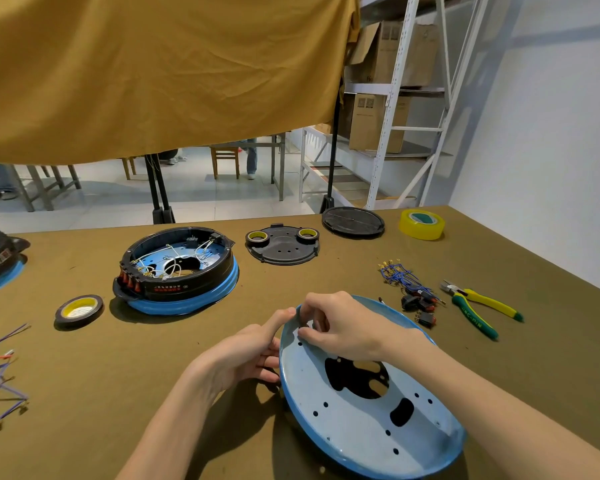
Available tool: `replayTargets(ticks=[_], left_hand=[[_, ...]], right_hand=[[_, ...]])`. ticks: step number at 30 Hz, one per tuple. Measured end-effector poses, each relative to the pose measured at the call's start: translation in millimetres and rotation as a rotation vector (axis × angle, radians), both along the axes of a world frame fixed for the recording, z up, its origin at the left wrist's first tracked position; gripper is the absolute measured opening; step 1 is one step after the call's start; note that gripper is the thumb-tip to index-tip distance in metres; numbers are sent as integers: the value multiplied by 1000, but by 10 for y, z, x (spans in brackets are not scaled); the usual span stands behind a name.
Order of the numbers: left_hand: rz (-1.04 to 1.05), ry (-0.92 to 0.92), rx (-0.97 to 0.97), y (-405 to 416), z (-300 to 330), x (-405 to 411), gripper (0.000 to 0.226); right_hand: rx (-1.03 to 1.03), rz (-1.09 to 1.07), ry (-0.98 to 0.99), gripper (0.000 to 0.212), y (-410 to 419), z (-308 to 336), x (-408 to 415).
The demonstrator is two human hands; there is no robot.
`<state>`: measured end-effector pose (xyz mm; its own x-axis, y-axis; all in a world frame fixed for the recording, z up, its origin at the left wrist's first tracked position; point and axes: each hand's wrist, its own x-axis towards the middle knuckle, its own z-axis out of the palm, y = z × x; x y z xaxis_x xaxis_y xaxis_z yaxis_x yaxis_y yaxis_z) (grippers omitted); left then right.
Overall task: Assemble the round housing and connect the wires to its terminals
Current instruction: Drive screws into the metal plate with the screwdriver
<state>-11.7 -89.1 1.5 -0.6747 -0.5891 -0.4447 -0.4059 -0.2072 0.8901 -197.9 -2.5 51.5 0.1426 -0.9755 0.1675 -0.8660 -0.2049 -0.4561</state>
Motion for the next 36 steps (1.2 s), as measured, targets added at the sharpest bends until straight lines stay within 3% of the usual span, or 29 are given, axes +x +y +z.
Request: replayTargets(ticks=[13, 17, 21, 24, 29, 31, 33, 36], left_hand=[[23, -5, 12, 91, 113, 0, 87], [34, 40, 35, 137, 138, -21, 69], [32, 52, 62, 150, 182, -35, 66], [37, 43, 51, 226, 212, -1, 57], [228, -84, -43, 69, 262, -190, 15], [312, -84, -66, -4, 233, -131, 15], [355, -55, -49, -6, 231, -20, 25], [461, -2, -39, -26, 171, 121, 40]], right_hand=[[-28, -38, 20, 16, 2, -24, -2], [-8, -41, -52, 15, 15, -26, -49], [-9, -36, -25, 22, -1, -25, -40], [21, -26, -138, 23, 24, -12, -85], [-266, -296, -247, 10, 94, 92, -509], [-347, -486, -253, 11, 99, 96, -721], [-286, -680, -222, 7, 110, 31, -935], [62, -788, -38, 13, 155, -149, -1151]])
